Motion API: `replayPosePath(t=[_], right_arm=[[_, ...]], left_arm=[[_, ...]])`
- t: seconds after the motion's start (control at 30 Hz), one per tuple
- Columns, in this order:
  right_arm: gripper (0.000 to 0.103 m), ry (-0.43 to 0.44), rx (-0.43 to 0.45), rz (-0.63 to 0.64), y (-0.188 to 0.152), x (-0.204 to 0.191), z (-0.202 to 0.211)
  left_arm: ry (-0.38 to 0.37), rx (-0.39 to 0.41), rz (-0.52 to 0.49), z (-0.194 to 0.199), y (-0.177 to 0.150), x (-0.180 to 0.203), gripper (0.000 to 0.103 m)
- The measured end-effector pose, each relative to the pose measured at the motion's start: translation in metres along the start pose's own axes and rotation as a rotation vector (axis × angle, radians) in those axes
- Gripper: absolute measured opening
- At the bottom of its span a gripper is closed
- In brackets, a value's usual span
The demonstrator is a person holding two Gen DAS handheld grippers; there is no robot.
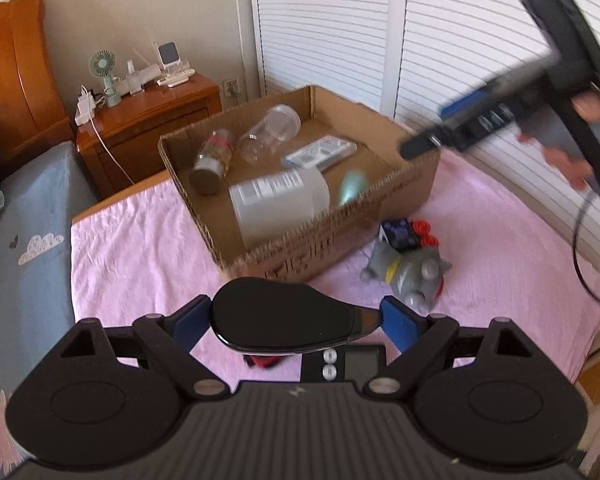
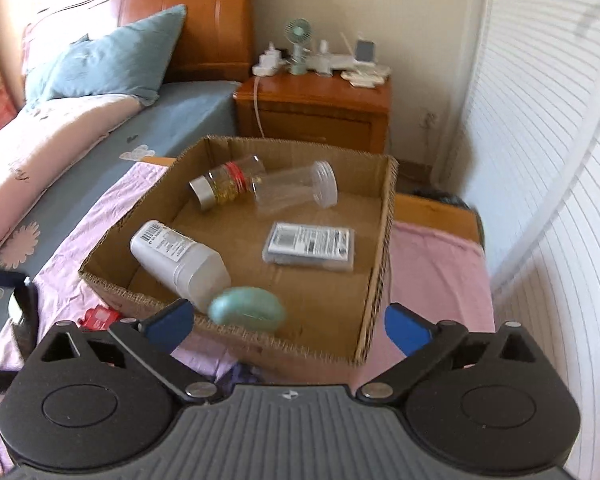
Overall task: Organize rigid objects
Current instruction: 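Lower the black mouse into the box and open the left tool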
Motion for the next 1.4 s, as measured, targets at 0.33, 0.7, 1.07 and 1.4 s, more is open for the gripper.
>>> replayPosePath(t=[0.33, 0.7, 1.07, 1.4], right_arm=[[0.103, -0.107, -0.033, -0.066, -0.05, -0.006, 0.036], [0.103, -0.11, 0.0, -0.131, -0.077, -0.017, 0.055], [0.103, -0.105, -0.029, -0.159, -0.089, -0.006, 0.046], [0.103, -0.097, 0.001, -0.172, -0.087, -0.009, 0.059]], left_arm=[[0.017, 0.036, 0.013, -0.019, 0.047, -0.002, 0.09], [0.061, -0.009, 0.012, -0.092, 0.098, -0.004, 0.09], [0.11, -0.078, 0.125, -0.138, 0.094, -0.023, 0.094], [0.149, -0.028, 0.107, -0.086, 0.093, -0.017, 0.096]])
Point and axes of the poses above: each gripper's, at about its wrist camera, not at the fingertips, and z roughly against the way its jaws point, x to its right, y to its top, the point moved 5 cm from there along -z, roughly the way its jaws point, and after that the axes turned 9 degrees about x, right-handed, at the moved point
